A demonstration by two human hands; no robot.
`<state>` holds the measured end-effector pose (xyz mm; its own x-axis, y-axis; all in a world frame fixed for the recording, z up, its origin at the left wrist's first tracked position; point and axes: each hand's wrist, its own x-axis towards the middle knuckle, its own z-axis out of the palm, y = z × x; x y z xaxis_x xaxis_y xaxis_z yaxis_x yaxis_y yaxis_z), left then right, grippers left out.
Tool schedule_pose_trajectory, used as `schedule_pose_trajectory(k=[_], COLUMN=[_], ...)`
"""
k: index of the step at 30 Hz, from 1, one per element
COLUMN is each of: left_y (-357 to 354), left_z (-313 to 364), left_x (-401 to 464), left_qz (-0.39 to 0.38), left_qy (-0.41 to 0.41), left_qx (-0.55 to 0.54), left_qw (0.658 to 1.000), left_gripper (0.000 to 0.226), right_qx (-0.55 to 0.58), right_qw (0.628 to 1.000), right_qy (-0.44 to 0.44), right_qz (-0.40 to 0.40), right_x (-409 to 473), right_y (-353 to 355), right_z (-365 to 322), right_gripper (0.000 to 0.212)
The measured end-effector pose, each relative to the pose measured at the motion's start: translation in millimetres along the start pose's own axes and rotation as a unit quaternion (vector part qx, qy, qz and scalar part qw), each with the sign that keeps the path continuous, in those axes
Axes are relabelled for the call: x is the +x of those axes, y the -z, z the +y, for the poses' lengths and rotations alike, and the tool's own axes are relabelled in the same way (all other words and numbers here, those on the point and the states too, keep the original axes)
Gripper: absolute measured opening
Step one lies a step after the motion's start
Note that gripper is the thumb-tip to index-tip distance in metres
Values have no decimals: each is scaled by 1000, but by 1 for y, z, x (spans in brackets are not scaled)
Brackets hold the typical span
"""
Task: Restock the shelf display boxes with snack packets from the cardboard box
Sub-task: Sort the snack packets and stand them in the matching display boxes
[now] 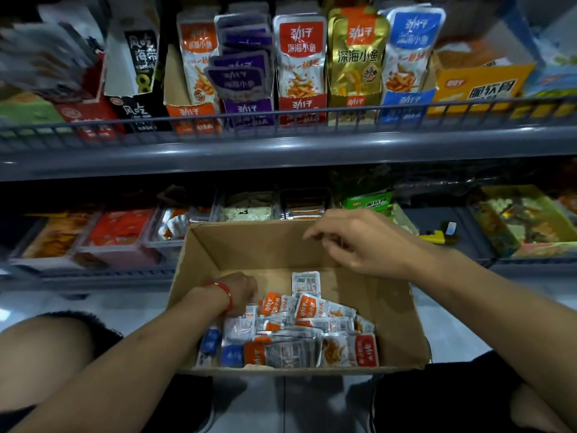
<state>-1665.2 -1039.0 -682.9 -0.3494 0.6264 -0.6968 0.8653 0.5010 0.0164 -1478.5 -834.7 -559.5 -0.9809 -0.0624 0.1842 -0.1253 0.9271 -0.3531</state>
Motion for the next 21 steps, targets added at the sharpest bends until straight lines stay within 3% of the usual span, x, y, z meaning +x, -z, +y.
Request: schedule_pose_trajectory(k=[3, 6, 8, 10, 12, 14, 16, 18, 21], left_y=[33, 70, 86, 94, 97, 99, 97, 94, 94], left_z=[1, 5, 13, 23, 32, 39, 45, 50, 59], left_x=[-16, -46, -66, -82, -89, -94, -96, -95, -96], left_qz=[33, 185, 312, 387, 418, 425, 424, 408, 268], left_qy=[-46, -129, -193, -249, -271, -277, -270, -237, -204], left_qx=[-70, -149, -218, -299, -375, -434, -480, -562, -763], left_qw=[996, 963, 905, 836, 782, 744, 719, 679, 552], left_gripper=[21, 11, 13, 19, 22, 22, 20, 22, 33], right_qx=[24, 65, 79, 132, 287, 478, 585, 599, 541], right_qw=[999, 994, 982, 949, 869, 757, 691, 695, 739], right_qy=[-20, -88, -168, -277, -397, -445, -422, -387, -372], right_qz=[-8, -17, -46, -77, -71, -25, 41, 96, 147], right_x=[-1, -3, -4, -7, -10, -11, -12, -12, -12], right_y=[0, 0, 2, 1, -1, 1, 4, 7, 15], right_z=[2, 6, 7, 5, 1, -3, -3, -2, 0], right_gripper=[34, 28, 33, 51, 55, 47, 32, 27, 24])
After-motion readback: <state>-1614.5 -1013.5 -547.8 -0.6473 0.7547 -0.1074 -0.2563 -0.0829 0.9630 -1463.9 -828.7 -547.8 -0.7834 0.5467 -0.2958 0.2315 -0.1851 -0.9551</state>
